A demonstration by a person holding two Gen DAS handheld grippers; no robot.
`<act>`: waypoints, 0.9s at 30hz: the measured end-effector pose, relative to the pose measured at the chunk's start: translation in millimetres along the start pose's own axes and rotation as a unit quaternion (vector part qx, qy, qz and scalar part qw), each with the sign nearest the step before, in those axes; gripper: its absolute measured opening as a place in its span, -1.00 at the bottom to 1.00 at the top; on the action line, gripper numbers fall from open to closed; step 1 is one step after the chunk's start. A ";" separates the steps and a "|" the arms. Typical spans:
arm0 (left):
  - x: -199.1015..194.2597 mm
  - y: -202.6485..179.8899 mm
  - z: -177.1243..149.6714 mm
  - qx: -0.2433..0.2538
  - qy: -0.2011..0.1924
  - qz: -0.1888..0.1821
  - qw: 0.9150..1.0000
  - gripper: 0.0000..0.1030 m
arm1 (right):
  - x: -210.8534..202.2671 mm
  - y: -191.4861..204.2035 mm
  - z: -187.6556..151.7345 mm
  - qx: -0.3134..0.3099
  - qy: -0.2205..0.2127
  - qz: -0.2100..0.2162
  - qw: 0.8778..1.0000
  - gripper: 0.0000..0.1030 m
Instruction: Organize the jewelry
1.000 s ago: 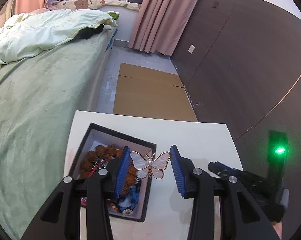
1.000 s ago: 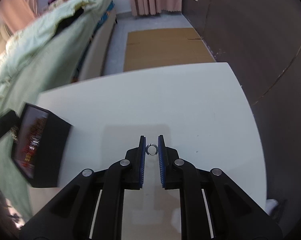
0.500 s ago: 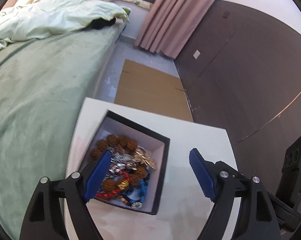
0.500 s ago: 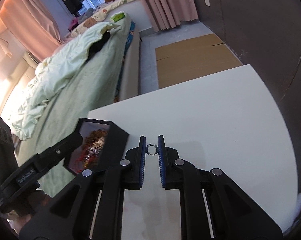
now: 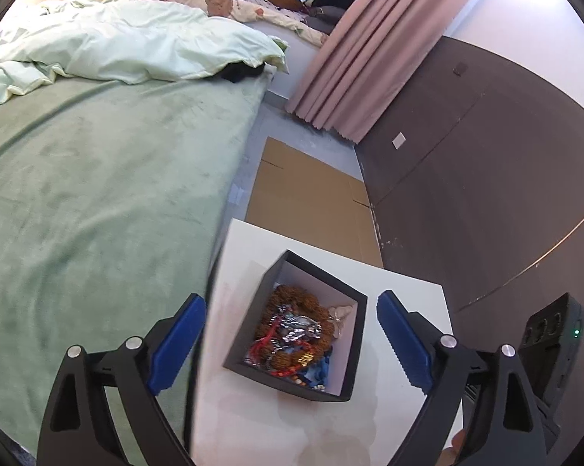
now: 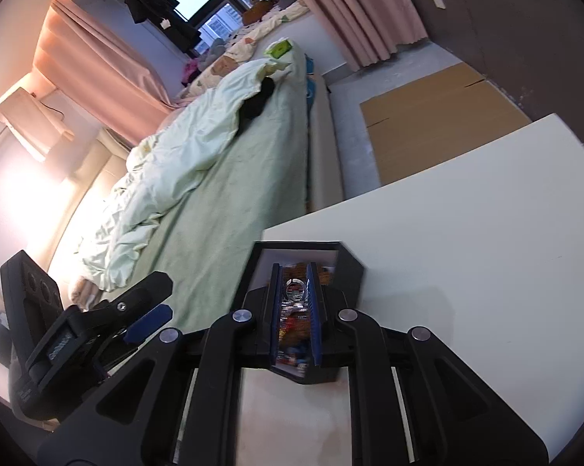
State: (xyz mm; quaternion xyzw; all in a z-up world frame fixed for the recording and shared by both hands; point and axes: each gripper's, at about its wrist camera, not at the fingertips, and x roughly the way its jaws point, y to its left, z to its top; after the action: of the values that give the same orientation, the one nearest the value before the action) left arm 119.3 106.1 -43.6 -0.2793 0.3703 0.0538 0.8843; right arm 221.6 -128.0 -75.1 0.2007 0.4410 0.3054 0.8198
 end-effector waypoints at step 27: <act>-57.0 -5.8 -18.6 0.064 -0.035 0.019 0.997 0.84 | -48.8 1.7 -21.8 -0.045 -0.003 -0.041 0.998 0.57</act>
State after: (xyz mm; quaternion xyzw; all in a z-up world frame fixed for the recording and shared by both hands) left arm 68.4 97.7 -12.5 -0.2134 0.3472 0.0565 0.9114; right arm 181.9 -158.5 -56.4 0.1463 0.4323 0.2906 0.8410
